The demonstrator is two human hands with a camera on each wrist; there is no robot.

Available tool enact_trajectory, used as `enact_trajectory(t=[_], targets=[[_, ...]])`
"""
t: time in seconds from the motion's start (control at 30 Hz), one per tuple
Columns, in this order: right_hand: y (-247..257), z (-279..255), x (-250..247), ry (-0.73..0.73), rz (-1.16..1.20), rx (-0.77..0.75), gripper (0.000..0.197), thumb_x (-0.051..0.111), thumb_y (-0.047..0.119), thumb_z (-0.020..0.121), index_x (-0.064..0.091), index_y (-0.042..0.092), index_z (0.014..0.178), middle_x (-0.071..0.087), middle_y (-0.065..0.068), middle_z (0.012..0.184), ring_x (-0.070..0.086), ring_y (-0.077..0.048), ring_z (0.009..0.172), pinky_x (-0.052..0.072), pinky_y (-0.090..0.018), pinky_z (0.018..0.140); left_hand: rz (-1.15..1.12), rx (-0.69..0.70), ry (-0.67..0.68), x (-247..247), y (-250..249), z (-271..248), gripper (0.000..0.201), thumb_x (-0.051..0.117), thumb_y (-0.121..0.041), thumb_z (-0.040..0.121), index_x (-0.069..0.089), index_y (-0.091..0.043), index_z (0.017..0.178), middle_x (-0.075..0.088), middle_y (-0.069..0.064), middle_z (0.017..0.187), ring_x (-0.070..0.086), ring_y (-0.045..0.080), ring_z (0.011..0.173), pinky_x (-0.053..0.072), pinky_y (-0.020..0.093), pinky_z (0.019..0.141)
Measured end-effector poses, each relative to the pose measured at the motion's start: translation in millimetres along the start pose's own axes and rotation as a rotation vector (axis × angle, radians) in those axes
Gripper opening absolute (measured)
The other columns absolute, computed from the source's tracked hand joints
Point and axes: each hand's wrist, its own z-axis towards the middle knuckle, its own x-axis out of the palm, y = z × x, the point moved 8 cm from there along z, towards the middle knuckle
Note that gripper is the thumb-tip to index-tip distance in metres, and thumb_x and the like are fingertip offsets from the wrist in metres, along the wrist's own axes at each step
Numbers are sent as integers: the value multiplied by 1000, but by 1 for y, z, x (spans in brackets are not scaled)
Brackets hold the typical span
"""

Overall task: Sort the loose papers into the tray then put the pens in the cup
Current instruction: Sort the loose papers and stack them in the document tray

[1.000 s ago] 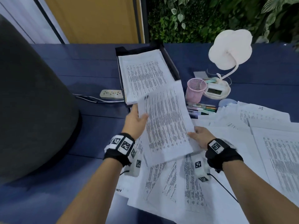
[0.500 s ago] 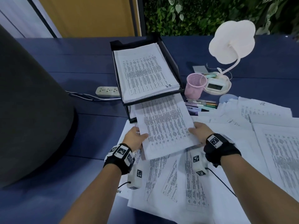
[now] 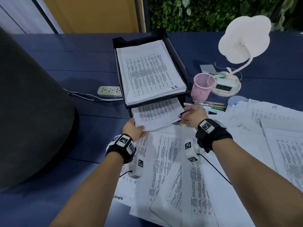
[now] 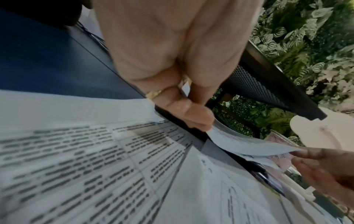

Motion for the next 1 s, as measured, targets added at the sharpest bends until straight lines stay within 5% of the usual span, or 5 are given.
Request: enact_trajectory(t=[0.1, 0.27, 0.43, 0.63, 1.0], targets=[[-8, 9, 0, -7, 50, 7, 22, 49, -10, 90, 56, 12, 87, 59, -19, 83, 61, -11, 48, 53, -21, 46, 55, 95, -143, -8, -15, 4, 38, 58, 3, 88, 39, -5, 120, 55, 11, 97, 60, 8, 42, 51, 17, 43], [-21, 6, -7, -27, -15, 22, 23, 52, 3, 93, 61, 7, 113, 60, -12, 100, 56, -22, 86, 51, -34, 78, 283, 212, -208, -5, -29, 11, 32, 57, -7, 87, 50, -16, 117, 64, 17, 106, 67, 30, 83, 56, 36, 74], [-22, 0, -9, -8, -183, -76, 29, 50, 5, 95, 59, 1, 123, 60, -15, 124, 55, -21, 103, 44, -36, 100, 485, 280, -230, 2, -37, 15, 33, 61, -7, 86, 62, -6, 119, 53, 18, 123, 63, 32, 94, 48, 29, 82], [-21, -7, -27, -97, -322, -147, 27, 53, 9, 94, 65, 6, 118, 65, -12, 118, 59, -24, 101, 42, -19, 83, 743, 252, -217, 1, -34, 7, 46, 59, -23, 90, 46, -19, 134, 39, 14, 124, 60, 35, 92, 49, 37, 76], [-77, -53, -121, -370, -568, 66, 30, 55, 17, 90, 63, 19, 119, 60, -9, 127, 54, -30, 117, 46, -34, 98, 709, 325, 11, 55, -2, -52, 27, 55, -24, 93, 58, -8, 115, 48, 12, 123, 58, 27, 100, 46, 31, 88]])
